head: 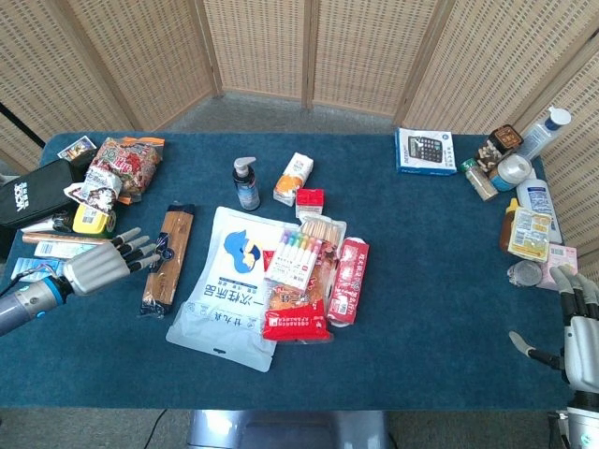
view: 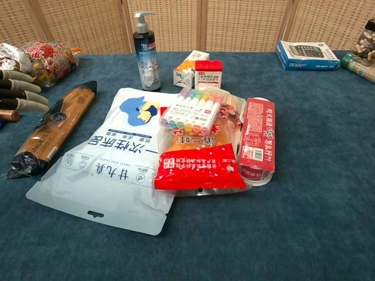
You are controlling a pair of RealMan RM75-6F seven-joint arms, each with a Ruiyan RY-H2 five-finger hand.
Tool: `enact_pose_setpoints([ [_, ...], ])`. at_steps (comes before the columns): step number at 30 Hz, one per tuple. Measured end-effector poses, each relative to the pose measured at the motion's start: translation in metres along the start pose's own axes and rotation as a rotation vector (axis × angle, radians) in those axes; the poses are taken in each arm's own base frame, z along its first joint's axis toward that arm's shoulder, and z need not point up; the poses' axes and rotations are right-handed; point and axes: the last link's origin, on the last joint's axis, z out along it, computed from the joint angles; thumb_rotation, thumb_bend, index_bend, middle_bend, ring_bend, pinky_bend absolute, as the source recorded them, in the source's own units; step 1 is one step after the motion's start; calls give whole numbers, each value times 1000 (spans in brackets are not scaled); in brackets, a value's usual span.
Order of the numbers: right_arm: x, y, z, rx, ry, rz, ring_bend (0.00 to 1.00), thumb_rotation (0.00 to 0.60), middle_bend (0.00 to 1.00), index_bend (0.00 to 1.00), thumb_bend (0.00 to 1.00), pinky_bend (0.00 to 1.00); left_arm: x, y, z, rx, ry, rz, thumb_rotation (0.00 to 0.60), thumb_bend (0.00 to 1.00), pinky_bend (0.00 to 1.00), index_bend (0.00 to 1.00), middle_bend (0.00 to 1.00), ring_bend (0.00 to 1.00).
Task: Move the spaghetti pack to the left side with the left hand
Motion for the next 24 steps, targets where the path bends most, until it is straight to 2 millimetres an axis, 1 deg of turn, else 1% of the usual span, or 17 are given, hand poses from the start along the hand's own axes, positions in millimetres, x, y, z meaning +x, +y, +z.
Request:
enact_pose_setpoints([
  [5, 1, 4, 0, -13, 1, 1, 0, 600, 0, 0, 0, 0, -1, 12, 24, -43, 24, 21, 600, 34, 31, 0, 0, 0],
  [8, 3, 7, 0, -20, 4, 5, 0, 600, 0, 0, 0, 0, 2, 14, 36, -47, 44, 17, 600, 34, 35, 0, 0, 0],
  [15, 6, 11, -1, -26, 7, 16, 0, 600, 0, 0, 0, 0, 5, 17, 50, -64, 37, 34, 600, 34, 36, 0, 0, 0],
  [24, 11, 12, -2, -23, 20, 34, 0, 600, 0, 0, 0, 0, 8, 24, 65, -87, 13, 63, 600, 36, 52, 0, 0, 0],
])
